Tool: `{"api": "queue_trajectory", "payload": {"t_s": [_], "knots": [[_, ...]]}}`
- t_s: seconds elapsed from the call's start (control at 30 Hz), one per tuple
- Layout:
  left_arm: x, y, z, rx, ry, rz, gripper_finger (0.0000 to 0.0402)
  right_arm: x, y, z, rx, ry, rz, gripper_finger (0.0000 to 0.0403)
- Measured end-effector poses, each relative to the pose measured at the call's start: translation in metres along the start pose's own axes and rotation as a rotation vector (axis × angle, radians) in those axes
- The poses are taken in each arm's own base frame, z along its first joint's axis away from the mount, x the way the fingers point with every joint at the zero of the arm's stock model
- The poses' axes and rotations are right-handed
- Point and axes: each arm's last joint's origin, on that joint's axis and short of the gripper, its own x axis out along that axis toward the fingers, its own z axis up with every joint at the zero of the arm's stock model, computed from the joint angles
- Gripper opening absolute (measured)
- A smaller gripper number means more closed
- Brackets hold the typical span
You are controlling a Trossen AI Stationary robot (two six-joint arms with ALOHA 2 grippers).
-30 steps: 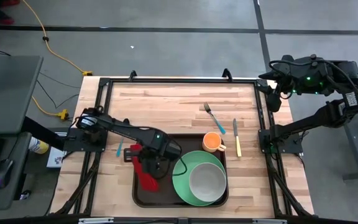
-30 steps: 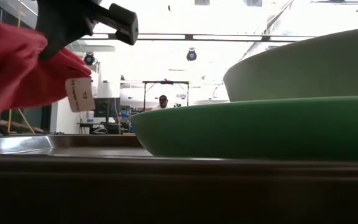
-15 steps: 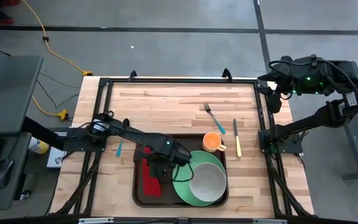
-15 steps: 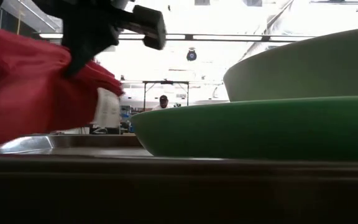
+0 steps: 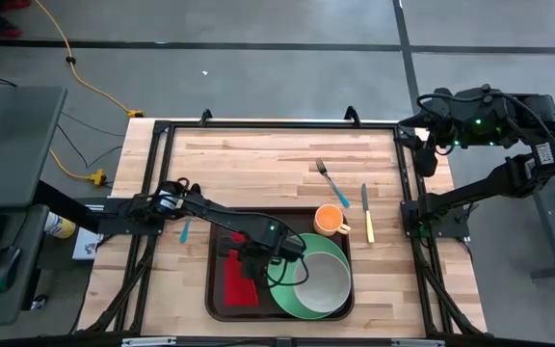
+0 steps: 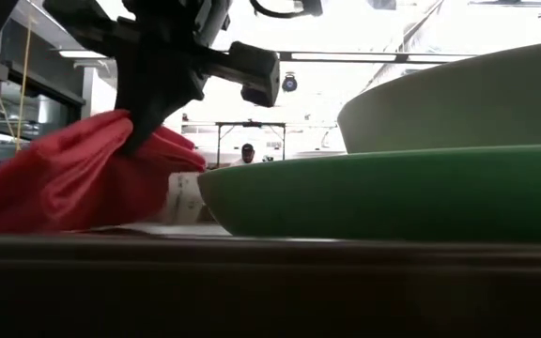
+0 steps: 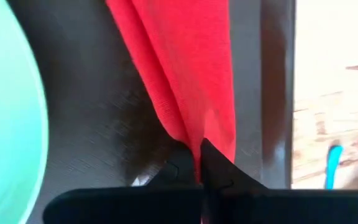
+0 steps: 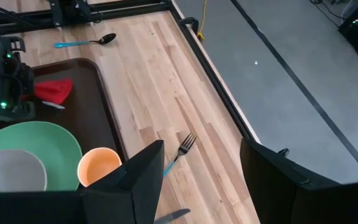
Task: Set up tray
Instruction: Put the red table napkin on the brown serving tray to the left of the green plate
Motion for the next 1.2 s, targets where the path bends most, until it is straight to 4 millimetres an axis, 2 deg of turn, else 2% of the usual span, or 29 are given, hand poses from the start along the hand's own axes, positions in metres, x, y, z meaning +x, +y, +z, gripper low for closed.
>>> {"api": "queue_trajectory", "payload": {"t_s": [0.2, 0.5, 0.73, 1.03, 1.2], "knots": [[0.001, 0.005, 0.0, -0.008, 0.004, 0.043, 0.0015, 0.0, 0.0, 0.0, -0.001, 0.002, 0.015, 0.0191], [-0.001, 0.013, -0.01, -0.149, 0.058, 0.127, 0.0085, 0.0, 0.001, 0.0, -0.001, 0.004, 0.032, 0.0191], [-0.004, 0.016, -0.028, -0.31, 0.021, 0.131, 0.0079, 0.0, 0.002, 0.0, -0.001, 0.007, 0.06, 0.0191], [-0.003, 0.013, -0.023, -0.262, 0.004, 0.101, 0.0086, 0.0, 0.002, 0.0, -0.013, 0.007, 0.063, 0.0191], [0.014, 0.009, -0.027, -0.274, 0.021, 0.036, 0.0085, 0.0, 0.002, 0.0, -0.025, 0.007, 0.063, 0.0191]]}}
